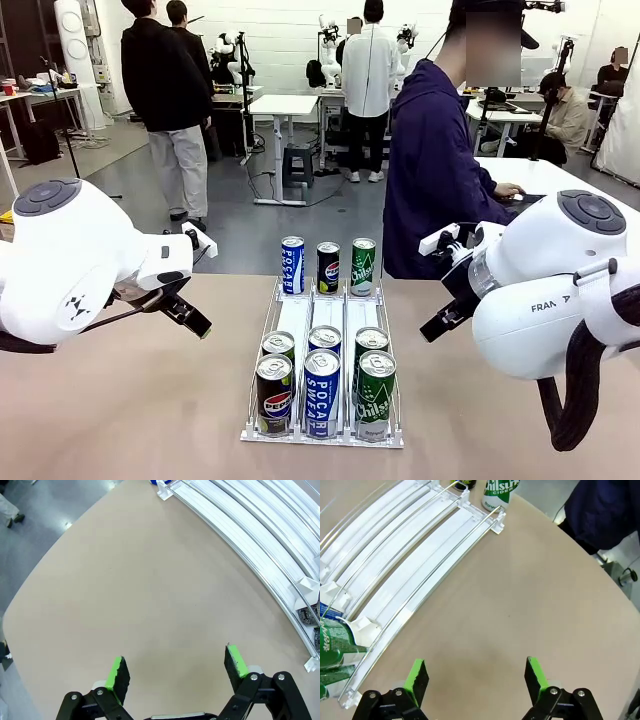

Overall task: Retrieve and hand over the desired beverage to the person.
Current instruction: Pick up a can of the same type that the person held from the Automatic Can Dispenser.

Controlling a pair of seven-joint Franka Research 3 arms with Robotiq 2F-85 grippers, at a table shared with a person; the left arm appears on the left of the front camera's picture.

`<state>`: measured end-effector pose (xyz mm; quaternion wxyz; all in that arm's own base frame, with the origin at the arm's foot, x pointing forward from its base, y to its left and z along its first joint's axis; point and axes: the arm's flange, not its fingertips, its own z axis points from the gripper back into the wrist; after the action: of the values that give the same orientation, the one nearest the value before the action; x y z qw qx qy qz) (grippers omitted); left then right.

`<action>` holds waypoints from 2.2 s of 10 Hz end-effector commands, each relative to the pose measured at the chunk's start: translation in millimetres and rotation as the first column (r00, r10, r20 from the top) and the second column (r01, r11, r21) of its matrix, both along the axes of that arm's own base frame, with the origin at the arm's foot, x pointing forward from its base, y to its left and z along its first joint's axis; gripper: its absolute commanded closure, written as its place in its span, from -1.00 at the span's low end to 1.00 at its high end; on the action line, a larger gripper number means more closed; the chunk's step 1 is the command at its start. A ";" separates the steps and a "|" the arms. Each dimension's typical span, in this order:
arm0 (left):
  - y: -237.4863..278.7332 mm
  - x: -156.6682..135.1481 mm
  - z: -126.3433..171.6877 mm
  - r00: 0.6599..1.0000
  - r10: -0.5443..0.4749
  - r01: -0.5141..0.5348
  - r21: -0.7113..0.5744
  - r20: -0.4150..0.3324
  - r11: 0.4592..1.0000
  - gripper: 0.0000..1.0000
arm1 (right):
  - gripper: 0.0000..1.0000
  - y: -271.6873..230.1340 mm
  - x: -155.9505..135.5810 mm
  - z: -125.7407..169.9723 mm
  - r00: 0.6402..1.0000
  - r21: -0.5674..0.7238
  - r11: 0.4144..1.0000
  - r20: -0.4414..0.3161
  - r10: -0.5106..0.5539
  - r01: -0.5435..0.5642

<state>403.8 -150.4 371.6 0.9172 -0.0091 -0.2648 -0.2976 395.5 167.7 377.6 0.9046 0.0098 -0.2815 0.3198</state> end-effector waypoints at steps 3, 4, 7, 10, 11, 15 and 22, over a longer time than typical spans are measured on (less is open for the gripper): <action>0.2 0.0 0.1 1.000 0.000 0.000 0.000 0.000 1.000 -1.00 | -1.00 0.1 -0.1 0.3 1.000 0.001 1.000 0.001 0.000 0.000; 0.2 0.0 0.1 1.000 0.000 0.000 0.000 0.000 1.000 -1.00 | -1.00 0.1 -0.1 0.3 1.000 0.001 1.000 0.001 0.000 0.000; 0.2 0.0 0.1 1.000 0.000 0.000 0.000 0.000 1.000 -1.00 | -1.00 0.1 -0.1 0.3 1.000 0.001 1.000 0.001 0.000 0.000; 3.8 -8.1 23.3 0.999 -0.031 0.030 0.019 0.040 0.999 -1.00 | -1.00 0.0 0.0 0.0 1.000 0.000 1.000 0.000 0.000 0.000; 4.3 -15.5 61.9 0.992 -0.077 0.069 0.081 0.101 0.994 -1.00 | -1.00 2.7 -17.8 36.4 0.999 -0.043 0.999 0.050 -0.007 0.010; -10.4 -23.2 227.3 0.979 -0.084 0.056 0.153 0.185 0.987 -1.00 | -1.00 11.3 -71.3 234.0 0.984 -0.083 0.996 0.180 -0.007 0.022; 33.7 -40.6 264.3 0.968 -0.240 0.247 -0.115 0.065 0.962 -1.00 | -1.00 -39.8 -94.1 282.1 0.991 0.108 0.992 0.124 0.045 -0.059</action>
<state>365.8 -151.7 625.7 0.8724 0.0253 -0.3378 -0.3525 299.5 158.2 648.3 0.8739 -0.0305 -0.3639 0.3209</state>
